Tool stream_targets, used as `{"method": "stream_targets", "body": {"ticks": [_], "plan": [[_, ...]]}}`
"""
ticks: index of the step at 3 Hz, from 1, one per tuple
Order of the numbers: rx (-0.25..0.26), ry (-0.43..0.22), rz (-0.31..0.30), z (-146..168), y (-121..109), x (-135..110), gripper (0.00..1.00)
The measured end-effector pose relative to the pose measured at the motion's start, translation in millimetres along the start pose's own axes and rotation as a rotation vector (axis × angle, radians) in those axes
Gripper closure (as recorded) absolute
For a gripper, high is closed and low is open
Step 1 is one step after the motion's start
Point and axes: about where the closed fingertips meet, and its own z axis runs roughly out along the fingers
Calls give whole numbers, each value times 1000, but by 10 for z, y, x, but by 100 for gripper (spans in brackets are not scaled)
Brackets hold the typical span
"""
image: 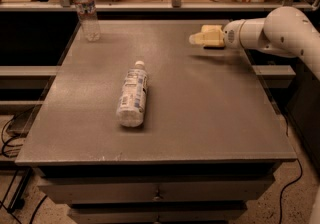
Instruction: Move sponge near water bottle
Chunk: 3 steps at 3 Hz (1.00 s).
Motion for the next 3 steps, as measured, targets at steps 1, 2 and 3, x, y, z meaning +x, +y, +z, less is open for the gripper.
{"method": "stream_targets", "body": {"ticks": [1,2,3], "plan": [[59,9,20,104,-174,60,0],[89,20,41,194,-263,110,16],[108,30,15,217,-244,51,40]]}}
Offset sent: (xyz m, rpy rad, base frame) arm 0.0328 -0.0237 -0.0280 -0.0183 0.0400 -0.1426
